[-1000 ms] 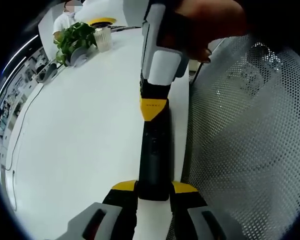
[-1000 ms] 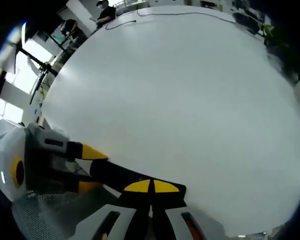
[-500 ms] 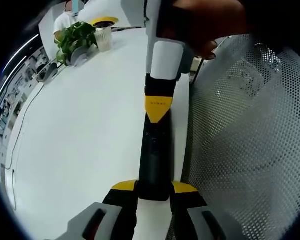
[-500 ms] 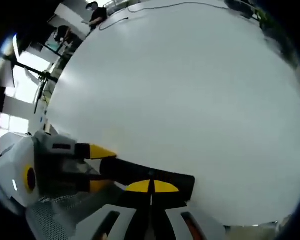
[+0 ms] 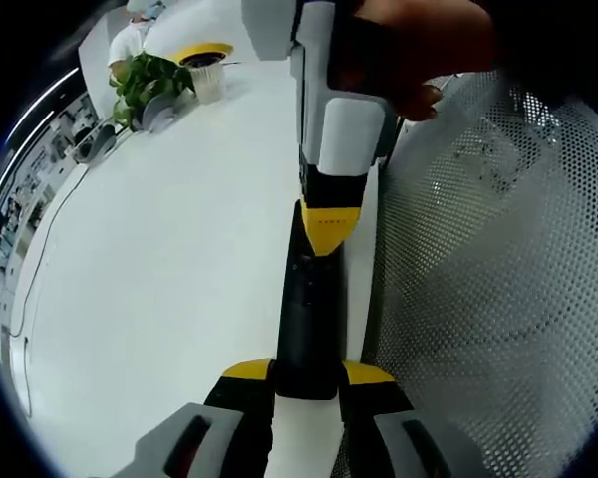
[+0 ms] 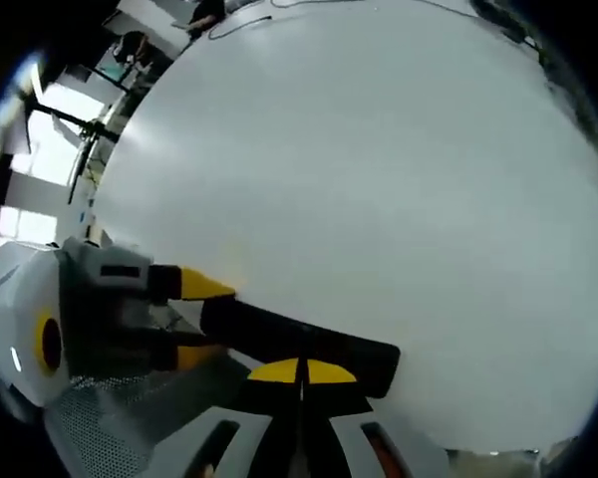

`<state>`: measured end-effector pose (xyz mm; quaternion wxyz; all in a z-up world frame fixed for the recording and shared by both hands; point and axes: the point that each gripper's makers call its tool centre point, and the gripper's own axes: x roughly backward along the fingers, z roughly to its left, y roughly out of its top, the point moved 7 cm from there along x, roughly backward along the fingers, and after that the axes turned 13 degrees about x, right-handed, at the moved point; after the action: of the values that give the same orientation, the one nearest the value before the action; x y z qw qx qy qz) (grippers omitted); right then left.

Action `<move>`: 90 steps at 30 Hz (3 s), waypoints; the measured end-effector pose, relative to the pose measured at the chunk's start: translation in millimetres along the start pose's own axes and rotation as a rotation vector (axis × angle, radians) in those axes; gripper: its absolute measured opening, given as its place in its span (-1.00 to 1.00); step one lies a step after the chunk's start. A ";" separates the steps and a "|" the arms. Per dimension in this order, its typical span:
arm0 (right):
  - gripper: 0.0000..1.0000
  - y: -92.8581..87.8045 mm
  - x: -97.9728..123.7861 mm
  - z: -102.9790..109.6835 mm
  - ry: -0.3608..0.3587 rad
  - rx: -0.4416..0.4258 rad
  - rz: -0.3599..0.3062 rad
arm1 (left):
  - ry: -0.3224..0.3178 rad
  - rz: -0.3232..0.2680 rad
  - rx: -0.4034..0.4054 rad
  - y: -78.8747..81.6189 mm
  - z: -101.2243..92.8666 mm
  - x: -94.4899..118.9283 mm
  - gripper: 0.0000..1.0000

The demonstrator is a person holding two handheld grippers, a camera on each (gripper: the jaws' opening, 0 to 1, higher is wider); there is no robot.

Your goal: Press the specified remote control buttons in sequence, fully releasing each button before pressing the next.

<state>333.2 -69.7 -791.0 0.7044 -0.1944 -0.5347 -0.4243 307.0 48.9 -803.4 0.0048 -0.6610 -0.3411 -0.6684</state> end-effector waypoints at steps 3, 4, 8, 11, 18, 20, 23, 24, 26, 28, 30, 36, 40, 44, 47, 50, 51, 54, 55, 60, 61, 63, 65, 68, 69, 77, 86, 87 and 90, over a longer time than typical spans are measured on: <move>-1.00 0.9 1.5 -1.9 -0.003 -0.022 -0.019 | -0.001 -0.001 0.001 0.1 0.3 0.4 -0.50; -1.00 1.1 1.2 -2.2 -0.014 -0.026 -0.019 | -0.001 -0.001 0.001 0.2 0.5 0.5 -0.50; -1.00 2.2 -0.9 1.9 -0.039 0.032 -0.001 | -0.002 0.003 -0.004 0.6 1.3 0.6 -0.50; -1.00 0.8 -0.1 -2.0 -0.021 -0.014 -0.017 | -0.003 0.004 -0.004 1.0 1.7 0.7 -0.50; -1.00 1.6 -1.3 0.1 -0.036 0.039 -0.018 | -0.005 0.004 -0.007 2.0 2.1 0.5 -0.49; -1.00 2.0 -1.6 -0.3 -0.043 0.029 -0.014 | -0.005 0.004 -0.007 2.1 2.0 0.5 -0.49; -1.00 1.8 -1.6 -0.7 -0.046 0.044 -0.011 | -0.004 0.003 -0.006 2.1 1.7 0.4 -0.49; -1.00 1.3 -1.6 -0.9 -0.045 0.040 -0.014 | -0.002 0.004 -0.004 2.2 1.6 0.3 -0.49; -1.00 0.2 -1.1 -1.6 -0.039 0.021 -0.022 | -0.001 0.005 -0.003 2.2 1.3 0.2 -0.49; -1.00 0.1 -0.8 -2.5 -0.032 -0.013 -0.027 | 0.000 0.006 0.001 2.2 1.0 0.2 -0.49; -1.00 0.7 -0.3 -2.5 -0.025 -0.025 -0.022 | 0.001 0.006 0.001 2.1 0.9 0.3 -0.50; -1.00 0.9 0.2 -1.6 -0.016 -0.043 -0.014 | 0.003 0.001 0.005 1.9 0.4 0.5 -0.50; -1.00 0.9 0.8 -1.4 -0.015 -0.044 -0.014 | 0.004 0.003 0.005 2.2 0.4 0.3 -0.50; -1.00 -0.5 5.0 -4.0 0.019 -0.088 -0.012 | 0.005 0.001 0.009 2.4 0.6 0.0 -0.50; -1.00 -4.8 7.9 -6.7 0.018 -0.122 0.008 | 0.005 0.000 0.011 2.4 0.7 -0.3 -0.50; -1.00 -8.6 8.0 -8.7 0.031 -0.153 0.026 | 0.005 -0.001 0.011 2.4 0.8 -0.5 -0.50; -1.00 -9.5 7.6 -8.2 0.040 -0.161 0.033 | 0.005 -0.002 0.011 2.4 0.8 -0.6 -0.50; -1.00 -9.9 5.6 -6.4 0.046 -0.159 0.049 | 0.004 -0.003 0.011 2.6 1.0 -0.9 -0.49; -1.00 -10.5 4.7 -6.2 0.044 -0.154 0.055 | 0.004 -0.004 0.011 2.6 1.0 -1.0 -0.49; -1.00 -12.1 4.7 -9.8 -0.007 -0.120 0.079 | 0.003 -0.006 0.012 2.8 1.3 -1.2 -0.49; -1.00 -11.8 4.7 -9.9 -0.006 -0.120 0.077 | 0.003 -0.006 0.012 2.8 1.2 -1.3 -0.49; -1.00 -11.2 4.3 -8.9 0.012 -0.128 0.071 | 0.002 -0.007 0.012 2.8 1.0 -1.3 -0.49; -1.00 -10.3 4.0 -8.6 0.017 -0.129 0.066 | 0.001 -0.007 0.011 2.7 0.8 -1.3 -0.49; -1.00 -10.6 1.8 -8.9 -0.001 -0.113 0.081 | 0.001 -0.007 0.011 2.6 0.5 -1.3 -0.49; -1.00 -10.1 2.3 -8.6 0.001 -0.113 0.081 | 0.000 -0.006 0.010 2.6 0.4 -1.3 -0.49; -1.00 -10.0 0.0 -6.9 -0.012 -0.048 0.102 | -0.003 -0.004 0.005 2.7 0.5 -1.0 -0.49; -1.00 -10.6 -1.0 -6.9 -0.007 -0.048 0.095 | -0.003 -0.008 0.005 2.8 0.8 -0.5 -0.49; -1.00 -10.6 -0.9 -7.2 -0.005 -0.050 0.094 | -0.003 -0.009 0.005 2.7 0.8 -0.5 -0.49; -1.00 -11.3 -0.3 -8.9 0.011 -0.078 0.084 | -0.004 -0.012 0.004 2.4 0.9 -0.4 -0.49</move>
<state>329.3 -82.5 -796.5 0.7163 -0.2417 -0.5054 -0.4159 309.0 47.3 -802.7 0.0016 -0.6603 -0.3462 -0.6665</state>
